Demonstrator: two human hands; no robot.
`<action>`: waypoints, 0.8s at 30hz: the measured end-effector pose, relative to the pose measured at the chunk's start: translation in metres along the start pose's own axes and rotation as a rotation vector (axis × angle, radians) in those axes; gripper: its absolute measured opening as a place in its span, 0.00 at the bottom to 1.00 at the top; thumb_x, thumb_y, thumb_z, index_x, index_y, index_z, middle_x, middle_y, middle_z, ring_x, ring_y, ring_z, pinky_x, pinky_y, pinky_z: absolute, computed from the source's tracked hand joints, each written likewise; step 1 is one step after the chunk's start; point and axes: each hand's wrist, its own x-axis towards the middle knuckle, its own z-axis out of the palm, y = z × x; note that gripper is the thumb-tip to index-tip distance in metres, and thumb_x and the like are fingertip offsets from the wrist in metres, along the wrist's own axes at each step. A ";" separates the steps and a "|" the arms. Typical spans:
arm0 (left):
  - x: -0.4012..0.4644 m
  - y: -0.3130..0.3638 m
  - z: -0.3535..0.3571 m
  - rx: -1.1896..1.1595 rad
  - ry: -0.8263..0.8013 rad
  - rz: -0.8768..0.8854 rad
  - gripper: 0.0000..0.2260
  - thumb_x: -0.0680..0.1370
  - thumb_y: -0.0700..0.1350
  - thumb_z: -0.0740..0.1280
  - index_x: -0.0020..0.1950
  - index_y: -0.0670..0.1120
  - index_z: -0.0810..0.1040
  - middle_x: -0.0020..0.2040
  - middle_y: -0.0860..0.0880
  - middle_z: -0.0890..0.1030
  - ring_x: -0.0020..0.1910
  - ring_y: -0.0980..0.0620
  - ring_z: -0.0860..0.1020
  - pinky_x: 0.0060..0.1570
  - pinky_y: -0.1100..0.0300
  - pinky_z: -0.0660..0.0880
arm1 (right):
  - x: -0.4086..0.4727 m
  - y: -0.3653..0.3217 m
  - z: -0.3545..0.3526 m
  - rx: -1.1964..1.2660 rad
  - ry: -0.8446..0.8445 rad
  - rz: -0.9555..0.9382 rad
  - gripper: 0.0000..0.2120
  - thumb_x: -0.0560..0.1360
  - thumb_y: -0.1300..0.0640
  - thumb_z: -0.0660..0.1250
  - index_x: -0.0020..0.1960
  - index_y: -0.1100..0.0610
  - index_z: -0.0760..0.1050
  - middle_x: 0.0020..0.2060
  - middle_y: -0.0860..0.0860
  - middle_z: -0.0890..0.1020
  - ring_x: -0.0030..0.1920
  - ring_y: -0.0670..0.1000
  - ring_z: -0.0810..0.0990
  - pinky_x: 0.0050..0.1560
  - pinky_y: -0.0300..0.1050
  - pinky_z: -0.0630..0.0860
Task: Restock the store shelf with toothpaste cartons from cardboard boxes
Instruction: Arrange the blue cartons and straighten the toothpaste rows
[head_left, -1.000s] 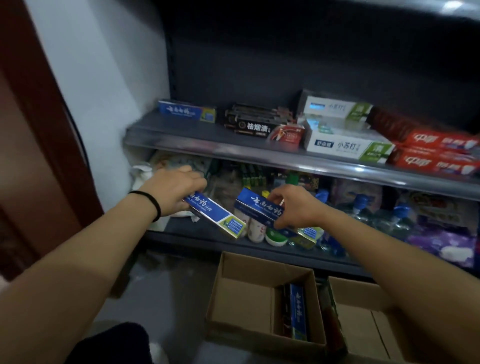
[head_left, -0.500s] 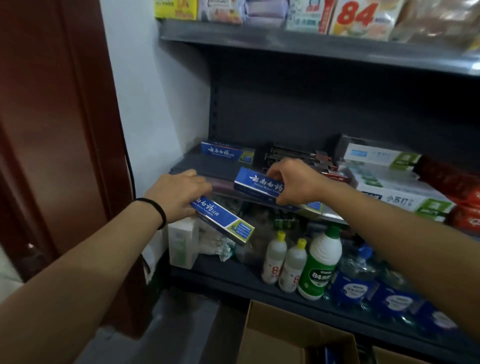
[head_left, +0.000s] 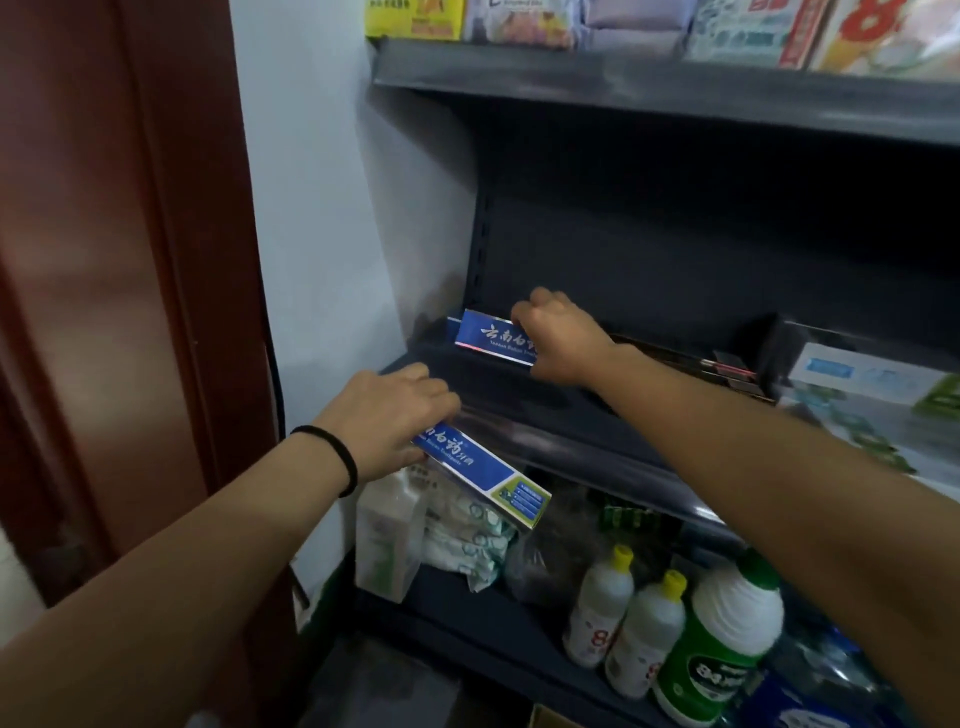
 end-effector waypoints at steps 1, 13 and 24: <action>0.002 -0.001 0.003 0.007 0.000 0.000 0.14 0.74 0.53 0.68 0.57 0.53 0.71 0.55 0.55 0.75 0.59 0.53 0.71 0.37 0.57 0.67 | 0.008 0.000 0.006 -0.019 0.001 0.000 0.24 0.71 0.61 0.72 0.63 0.60 0.68 0.60 0.59 0.69 0.60 0.60 0.70 0.56 0.55 0.73; 0.007 -0.018 0.033 -0.009 0.030 -0.025 0.13 0.74 0.52 0.68 0.56 0.52 0.71 0.54 0.55 0.75 0.57 0.53 0.71 0.34 0.59 0.60 | 0.065 -0.009 0.059 -0.196 -0.029 -0.024 0.26 0.70 0.66 0.70 0.66 0.62 0.66 0.63 0.60 0.67 0.64 0.61 0.67 0.56 0.59 0.73; 0.004 -0.027 0.045 -0.034 0.091 0.006 0.15 0.68 0.50 0.74 0.51 0.50 0.75 0.48 0.53 0.78 0.50 0.50 0.75 0.30 0.59 0.62 | 0.072 -0.004 0.069 -0.088 -0.019 -0.143 0.20 0.73 0.66 0.66 0.65 0.64 0.68 0.59 0.61 0.70 0.61 0.61 0.70 0.54 0.54 0.71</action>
